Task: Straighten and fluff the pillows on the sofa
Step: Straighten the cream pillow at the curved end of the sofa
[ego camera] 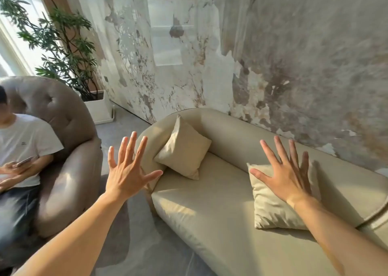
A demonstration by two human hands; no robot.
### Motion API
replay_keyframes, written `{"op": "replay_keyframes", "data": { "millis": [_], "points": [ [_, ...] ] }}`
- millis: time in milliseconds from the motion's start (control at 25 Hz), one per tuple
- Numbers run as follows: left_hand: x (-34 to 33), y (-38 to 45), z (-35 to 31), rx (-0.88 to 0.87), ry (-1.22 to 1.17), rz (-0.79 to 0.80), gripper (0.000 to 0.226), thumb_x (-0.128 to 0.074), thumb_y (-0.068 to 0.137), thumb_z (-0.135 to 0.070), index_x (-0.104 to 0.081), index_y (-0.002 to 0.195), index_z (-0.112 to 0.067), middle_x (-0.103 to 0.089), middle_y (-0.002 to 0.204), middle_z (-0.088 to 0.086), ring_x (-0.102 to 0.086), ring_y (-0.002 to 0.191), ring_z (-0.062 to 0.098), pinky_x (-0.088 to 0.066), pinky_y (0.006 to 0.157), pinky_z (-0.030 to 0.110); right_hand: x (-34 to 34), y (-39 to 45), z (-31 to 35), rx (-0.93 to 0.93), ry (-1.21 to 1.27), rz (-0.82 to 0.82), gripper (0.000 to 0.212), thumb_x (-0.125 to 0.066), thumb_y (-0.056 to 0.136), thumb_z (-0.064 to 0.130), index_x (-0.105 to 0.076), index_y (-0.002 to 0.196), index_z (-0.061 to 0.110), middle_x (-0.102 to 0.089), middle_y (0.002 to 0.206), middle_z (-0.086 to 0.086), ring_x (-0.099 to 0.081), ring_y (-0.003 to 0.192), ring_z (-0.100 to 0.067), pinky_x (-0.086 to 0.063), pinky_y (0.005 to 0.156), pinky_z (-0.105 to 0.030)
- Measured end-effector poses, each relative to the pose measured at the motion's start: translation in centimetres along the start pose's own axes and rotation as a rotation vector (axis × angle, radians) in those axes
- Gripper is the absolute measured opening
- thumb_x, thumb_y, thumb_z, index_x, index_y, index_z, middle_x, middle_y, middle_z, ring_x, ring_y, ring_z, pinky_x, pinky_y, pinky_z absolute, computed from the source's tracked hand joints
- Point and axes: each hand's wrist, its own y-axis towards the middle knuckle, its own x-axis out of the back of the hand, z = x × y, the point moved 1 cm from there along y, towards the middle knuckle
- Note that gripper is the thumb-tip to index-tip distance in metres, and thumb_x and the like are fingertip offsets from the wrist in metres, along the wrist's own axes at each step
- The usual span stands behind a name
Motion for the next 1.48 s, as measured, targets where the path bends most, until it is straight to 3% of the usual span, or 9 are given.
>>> {"op": "replay_keyframes", "data": {
  "millis": [480,1040,1480],
  "points": [
    [-6.9,9.6,9.2,0.033,-0.015,0.110,0.108,-0.031,0.072,-0.090,0.004,0.156,-0.032,0.013,0.165,-0.002,0.009,0.151,0.024,0.001,0.118,0.062,-7.9,11.6,9.3,-0.036,0.015,0.104,0.084,-0.015,0.075,0.089,0.017,0.144,0.054,0.015,0.162,0.010,0.023,0.147,-0.022,0.004,0.117,-0.058],
    [-17.2,26.8,11.7,-0.043,-0.027,0.236,0.109,-0.031,0.070,-0.091,0.006,0.156,-0.034,0.013,0.165,-0.004,0.010,0.151,0.022,0.002,0.119,0.059,-15.8,24.7,8.9,-0.205,0.046,0.178,0.083,-0.015,0.074,0.088,0.022,0.140,0.055,0.016,0.162,0.009,0.020,0.147,-0.026,0.000,0.116,-0.058],
    [-27.4,39.4,15.0,-0.205,-0.107,0.349,0.107,-0.030,0.071,-0.091,0.007,0.155,-0.036,0.003,0.166,-0.002,0.002,0.152,0.023,-0.003,0.119,0.059,-21.6,27.9,10.4,-0.509,0.008,0.214,0.091,-0.021,0.071,0.087,-0.003,0.150,0.047,0.001,0.164,0.004,0.002,0.148,-0.032,-0.012,0.114,-0.060]
  ]
}}
